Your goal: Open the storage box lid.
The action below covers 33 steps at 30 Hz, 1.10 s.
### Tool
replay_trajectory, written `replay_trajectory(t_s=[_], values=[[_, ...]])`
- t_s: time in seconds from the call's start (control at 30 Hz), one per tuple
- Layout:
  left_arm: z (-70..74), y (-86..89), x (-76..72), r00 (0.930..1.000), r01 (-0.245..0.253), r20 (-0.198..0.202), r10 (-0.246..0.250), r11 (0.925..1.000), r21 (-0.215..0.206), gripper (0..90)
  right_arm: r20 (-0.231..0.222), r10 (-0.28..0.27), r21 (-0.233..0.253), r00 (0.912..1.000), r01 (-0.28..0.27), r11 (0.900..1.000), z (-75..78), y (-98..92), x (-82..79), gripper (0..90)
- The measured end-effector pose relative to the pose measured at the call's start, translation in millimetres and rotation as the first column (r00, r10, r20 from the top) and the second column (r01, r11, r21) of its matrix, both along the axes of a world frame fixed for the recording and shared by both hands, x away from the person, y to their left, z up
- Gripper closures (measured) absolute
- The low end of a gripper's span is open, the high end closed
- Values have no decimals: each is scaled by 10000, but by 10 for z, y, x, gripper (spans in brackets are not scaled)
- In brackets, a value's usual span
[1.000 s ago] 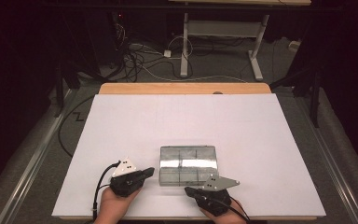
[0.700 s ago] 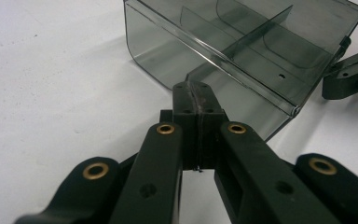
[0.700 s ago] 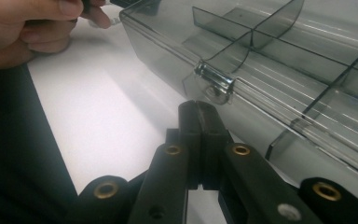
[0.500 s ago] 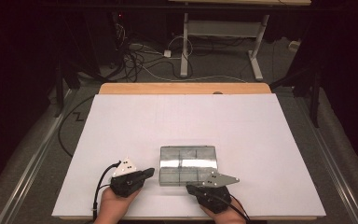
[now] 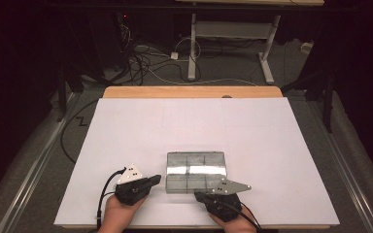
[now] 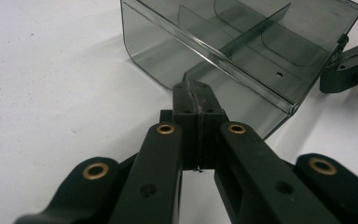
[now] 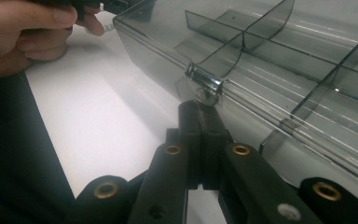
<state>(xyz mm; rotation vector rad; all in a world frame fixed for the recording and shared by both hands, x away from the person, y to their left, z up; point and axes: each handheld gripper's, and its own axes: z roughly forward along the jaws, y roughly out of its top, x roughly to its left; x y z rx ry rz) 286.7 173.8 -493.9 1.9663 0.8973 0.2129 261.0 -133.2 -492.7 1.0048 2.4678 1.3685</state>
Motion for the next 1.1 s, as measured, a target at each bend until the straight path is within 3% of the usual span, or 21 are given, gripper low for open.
replay_trajectory(t_s=[0.47, 1.1], values=[[1, 0, -4, 10000, 18, 18, -18, 10000, -8, 876, 196, 49, 473, 9998, -58, 9989, 10, -41, -15, 900], [6, 0, -10, 9999, 11, 101, -10, 10000, -19, 876, 462, 126, 565, 9989, -152, 9983, 33, -42, -30, 900]])
